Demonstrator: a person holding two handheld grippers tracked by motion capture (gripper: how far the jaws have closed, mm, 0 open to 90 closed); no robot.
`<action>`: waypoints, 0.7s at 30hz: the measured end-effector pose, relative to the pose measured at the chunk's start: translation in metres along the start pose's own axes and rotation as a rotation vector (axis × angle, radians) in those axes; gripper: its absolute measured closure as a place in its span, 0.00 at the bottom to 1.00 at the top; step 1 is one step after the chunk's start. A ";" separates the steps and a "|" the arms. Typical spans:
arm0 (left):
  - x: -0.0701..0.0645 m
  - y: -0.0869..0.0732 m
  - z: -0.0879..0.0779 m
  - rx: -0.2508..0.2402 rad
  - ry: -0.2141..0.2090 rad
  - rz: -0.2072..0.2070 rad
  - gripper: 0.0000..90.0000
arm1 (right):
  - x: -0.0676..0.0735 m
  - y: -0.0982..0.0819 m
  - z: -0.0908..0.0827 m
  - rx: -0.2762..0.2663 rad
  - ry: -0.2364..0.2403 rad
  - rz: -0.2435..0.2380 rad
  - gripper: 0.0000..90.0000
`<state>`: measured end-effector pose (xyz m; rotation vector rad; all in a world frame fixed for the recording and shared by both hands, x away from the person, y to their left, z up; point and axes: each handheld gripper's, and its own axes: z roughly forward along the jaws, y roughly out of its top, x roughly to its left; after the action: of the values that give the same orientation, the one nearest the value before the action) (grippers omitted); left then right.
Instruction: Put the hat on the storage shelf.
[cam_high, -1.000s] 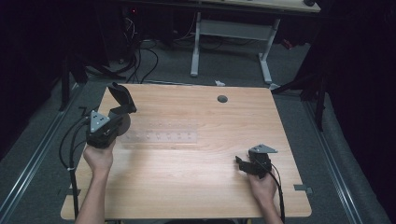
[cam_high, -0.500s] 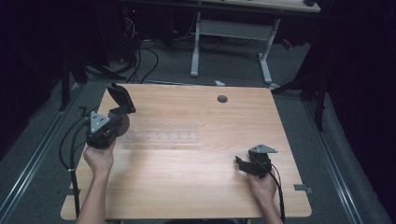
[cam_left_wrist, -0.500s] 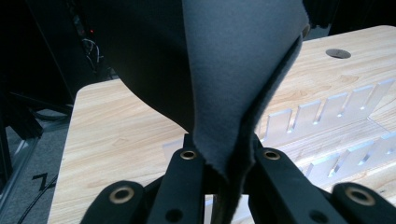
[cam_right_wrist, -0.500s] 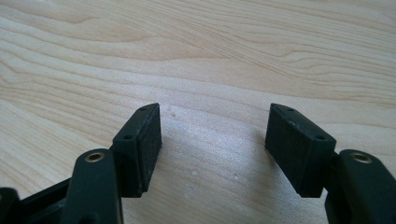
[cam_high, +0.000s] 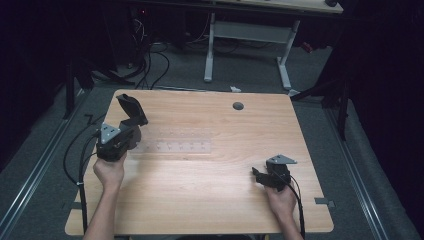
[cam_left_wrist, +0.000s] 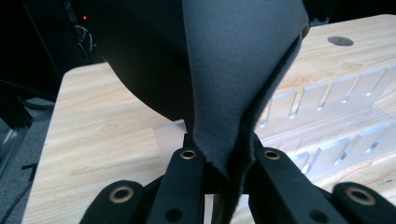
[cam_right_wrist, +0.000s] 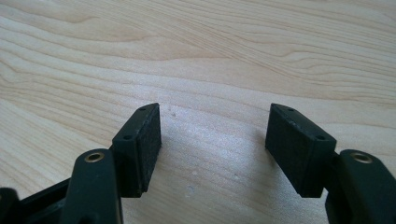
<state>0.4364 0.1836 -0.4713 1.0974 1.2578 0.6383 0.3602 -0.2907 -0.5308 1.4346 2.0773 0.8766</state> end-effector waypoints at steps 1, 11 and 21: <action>0.000 -0.001 0.000 -0.001 0.000 -0.005 0.95 | 0.000 0.000 0.000 0.000 0.000 0.000 0.40; 0.003 -0.006 -0.003 0.004 0.007 -0.022 0.92 | 0.000 0.000 0.000 0.000 0.001 0.001 0.40; 0.007 -0.003 -0.007 0.038 0.034 -0.026 0.59 | 0.000 0.000 0.000 0.000 0.001 0.002 0.40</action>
<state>0.4307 0.1911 -0.4765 1.1038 1.3161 0.6174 0.3602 -0.2907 -0.5308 1.4361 2.0772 0.8783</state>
